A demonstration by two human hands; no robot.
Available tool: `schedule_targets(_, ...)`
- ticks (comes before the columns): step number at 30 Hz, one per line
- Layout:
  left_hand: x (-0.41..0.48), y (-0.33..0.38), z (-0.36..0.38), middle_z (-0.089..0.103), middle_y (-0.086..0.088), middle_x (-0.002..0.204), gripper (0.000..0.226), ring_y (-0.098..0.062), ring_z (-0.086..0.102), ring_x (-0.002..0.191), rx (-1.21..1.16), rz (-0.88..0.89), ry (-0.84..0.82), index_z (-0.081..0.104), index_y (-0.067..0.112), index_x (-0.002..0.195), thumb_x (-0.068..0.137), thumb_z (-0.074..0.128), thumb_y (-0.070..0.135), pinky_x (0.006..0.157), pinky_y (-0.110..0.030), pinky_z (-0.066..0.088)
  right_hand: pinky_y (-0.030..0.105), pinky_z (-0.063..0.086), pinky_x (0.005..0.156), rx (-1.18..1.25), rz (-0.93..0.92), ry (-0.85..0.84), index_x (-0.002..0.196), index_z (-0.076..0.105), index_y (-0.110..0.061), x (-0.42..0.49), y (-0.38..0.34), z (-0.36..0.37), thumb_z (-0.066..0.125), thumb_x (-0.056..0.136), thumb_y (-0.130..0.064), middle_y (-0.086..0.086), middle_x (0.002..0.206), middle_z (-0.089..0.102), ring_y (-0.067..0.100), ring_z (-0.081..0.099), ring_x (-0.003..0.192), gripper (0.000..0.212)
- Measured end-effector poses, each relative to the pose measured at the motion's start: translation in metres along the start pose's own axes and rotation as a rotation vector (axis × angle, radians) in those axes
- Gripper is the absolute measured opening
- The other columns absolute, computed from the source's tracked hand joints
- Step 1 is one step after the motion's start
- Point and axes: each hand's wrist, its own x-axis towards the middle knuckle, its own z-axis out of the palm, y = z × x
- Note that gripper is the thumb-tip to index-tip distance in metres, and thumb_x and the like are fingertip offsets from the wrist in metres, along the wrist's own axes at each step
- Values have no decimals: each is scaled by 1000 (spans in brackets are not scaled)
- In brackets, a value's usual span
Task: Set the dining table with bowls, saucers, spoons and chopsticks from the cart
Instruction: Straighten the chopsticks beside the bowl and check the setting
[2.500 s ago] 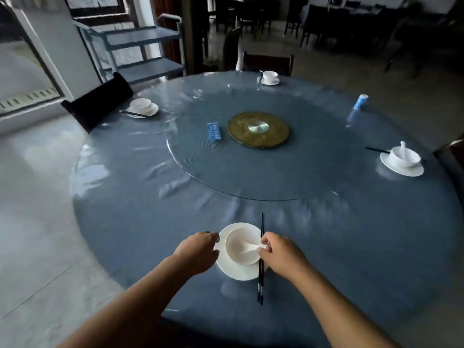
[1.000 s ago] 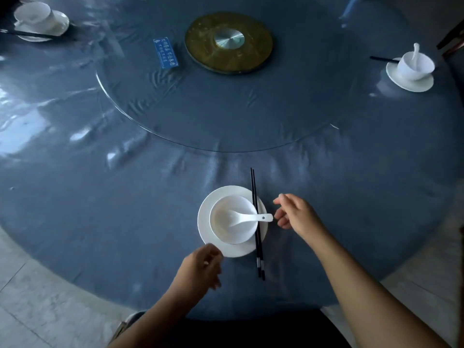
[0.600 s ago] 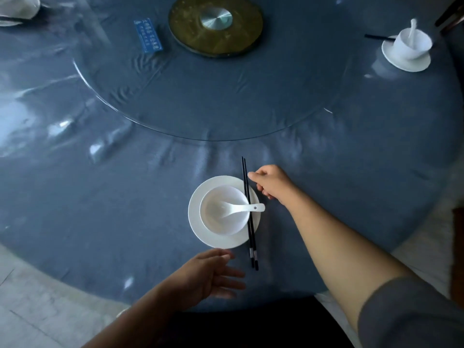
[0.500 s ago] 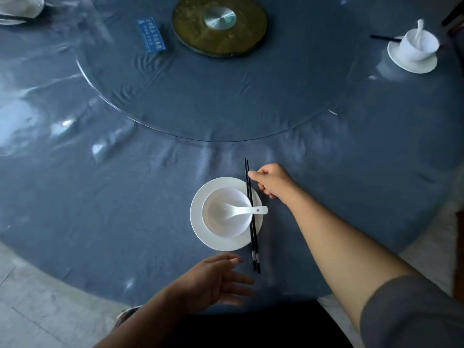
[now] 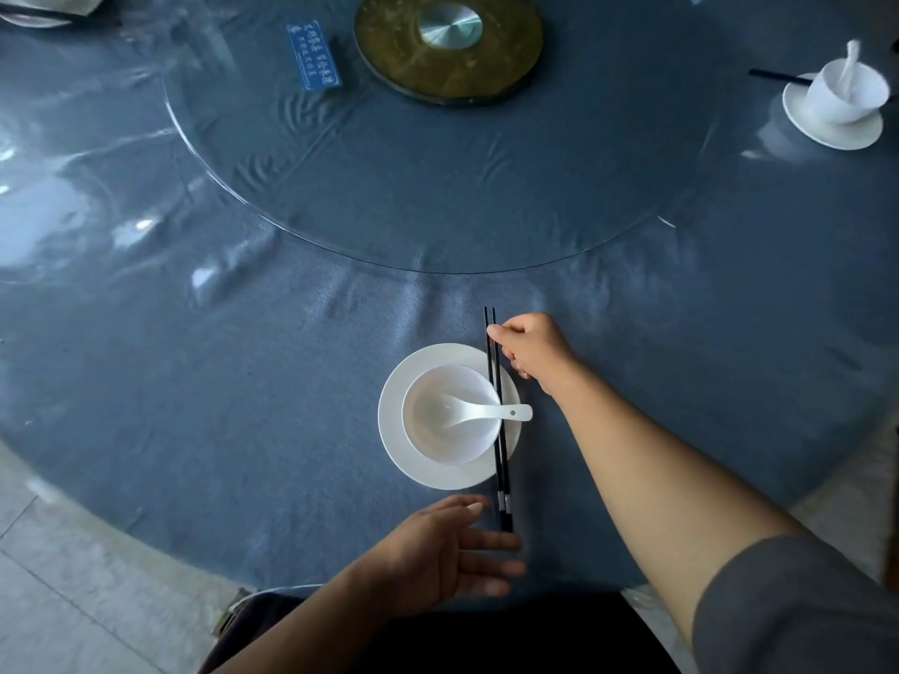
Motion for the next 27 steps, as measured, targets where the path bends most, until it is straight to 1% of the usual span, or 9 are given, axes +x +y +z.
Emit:
schedule_targets(3, 0, -2, -1, 62, -36, 126, 39, -48, 69, 100, -3, 7, -3, 39, 9, 139, 102, 47, 20, 68, -47, 61, 21, 29, 37, 6, -6, 22, 67, 64, -9, 0, 2, 1, 63, 92, -23, -1, 50, 49, 11, 34, 35, 29)
schedule_targets(6, -2, -3, -1, 61, -35, 128, 38, -48, 68, 100, 7, 23, 0, 44, 11, 139, 101, 47, 17, 69, -47, 61, 20, 33, 36, 9, -14, 35, 66, 66, -11, 0, 1, 2, 61, 92, -21, -1, 51, 53, 10, 38, 34, 28)
schedule_targets(9, -4, -4, 0, 60, -34, 131, 36, -46, 69, 98, 24, 29, -1, 50, 15, 138, 103, 44, 16, 72, -46, 61, 21, 34, 36, 26, -9, 41, 71, 66, -7, 1, 0, 4, 62, 93, -21, 0, 52, 53, 10, 38, 34, 26)
schedule_targets(12, -6, -4, 1, 60, -31, 133, 37, -44, 67, 104, 38, 26, 0, 51, 16, 139, 103, 42, 16, 73, -45, 61, 21, 34, 37, 50, -17, 21, 79, 70, 1, 1, -3, 7, 64, 93, -24, 2, 54, 52, 12, 39, 35, 29)
schedule_targets(14, -6, -3, 2, 60, -31, 133, 37, -44, 66, 108, 34, 26, -1, 51, 15, 139, 103, 42, 15, 72, -43, 62, 22, 35, 38, 33, -27, 17, 80, 69, 4, 0, -4, 8, 66, 91, -25, 2, 53, 52, 12, 39, 36, 31)
schedule_targets(17, -7, -3, 2, 60, -31, 132, 38, -44, 65, 111, 34, 27, -1, 52, 15, 139, 103, 41, 15, 73, -44, 62, 22, 36, 39, -3, -33, 15, 82, 67, 8, 0, -5, 10, 67, 89, -21, 3, 53, 52, 13, 40, 37, 30)
schedule_targets(23, -7, -2, 4, 60, -32, 132, 39, -42, 64, 113, 22, 31, 0, 51, 13, 140, 103, 40, 14, 76, -45, 60, 24, 37, 41, -13, -32, 9, 81, 69, 6, 0, -6, 10, 64, 91, -19, 4, 55, 52, 16, 41, 40, 27)
schedule_targets(27, -8, -2, 5, 63, -31, 128, 39, -41, 65, 113, 40, 36, 10, 51, 13, 140, 103, 40, 14, 78, -45, 59, 23, 38, 39, 6, -9, 35, 78, 71, 3, 0, -3, 6, 65, 90, -20, 3, 53, 53, 15, 43, 38, 26)
